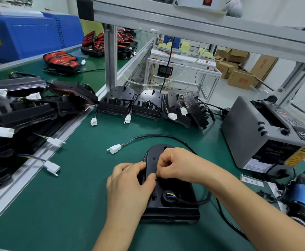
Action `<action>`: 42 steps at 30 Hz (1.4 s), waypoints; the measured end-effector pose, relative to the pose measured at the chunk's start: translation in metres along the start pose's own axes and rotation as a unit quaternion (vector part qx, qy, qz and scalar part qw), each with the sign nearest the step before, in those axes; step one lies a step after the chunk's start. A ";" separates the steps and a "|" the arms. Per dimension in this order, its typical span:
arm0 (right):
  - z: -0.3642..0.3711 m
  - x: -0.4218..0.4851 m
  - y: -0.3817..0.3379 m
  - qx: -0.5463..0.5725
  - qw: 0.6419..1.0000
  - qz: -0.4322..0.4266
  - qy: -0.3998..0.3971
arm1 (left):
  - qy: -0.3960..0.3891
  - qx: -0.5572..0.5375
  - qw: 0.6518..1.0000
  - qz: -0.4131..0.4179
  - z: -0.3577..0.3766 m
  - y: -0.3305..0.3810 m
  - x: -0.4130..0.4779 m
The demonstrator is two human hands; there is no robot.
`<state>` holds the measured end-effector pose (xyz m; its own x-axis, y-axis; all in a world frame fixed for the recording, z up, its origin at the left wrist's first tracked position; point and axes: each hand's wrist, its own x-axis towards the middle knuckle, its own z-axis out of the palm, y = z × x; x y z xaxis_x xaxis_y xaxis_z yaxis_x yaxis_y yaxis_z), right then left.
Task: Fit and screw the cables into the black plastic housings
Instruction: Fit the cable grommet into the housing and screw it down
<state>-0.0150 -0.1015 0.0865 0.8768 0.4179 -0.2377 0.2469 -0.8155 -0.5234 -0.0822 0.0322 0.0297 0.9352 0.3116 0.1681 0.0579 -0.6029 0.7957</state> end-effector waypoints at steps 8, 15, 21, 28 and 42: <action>0.004 -0.005 -0.004 -0.081 0.996 -0.029 0.031 | 0.001 -0.007 0.999 -0.034 0.001 0.004 0.002; 0.003 -0.022 0.021 -0.057 0.994 -0.031 0.085 | -0.018 0.049 0.992 0.114 -0.009 -0.005 0.001; 0.014 -0.056 0.046 -0.080 0.986 -0.033 0.141 | -0.011 0.227 0.935 0.272 -0.016 -0.014 -0.010; 0.029 -0.075 0.049 -0.086 0.982 -0.036 0.163 | -0.007 0.269 0.923 0.275 -0.013 -0.018 -0.011; 0.041 -0.118 0.060 -0.027 0.955 0.099 0.279 | -0.110 0.175 0.966 0.157 -0.017 -0.012 0.079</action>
<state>-0.1203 -0.1829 0.0491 0.9881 -0.0132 0.1533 0.0607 -0.8821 -0.4670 -0.0144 0.0761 0.0434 0.9750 -0.0674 0.2119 -0.1628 -0.8653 0.4740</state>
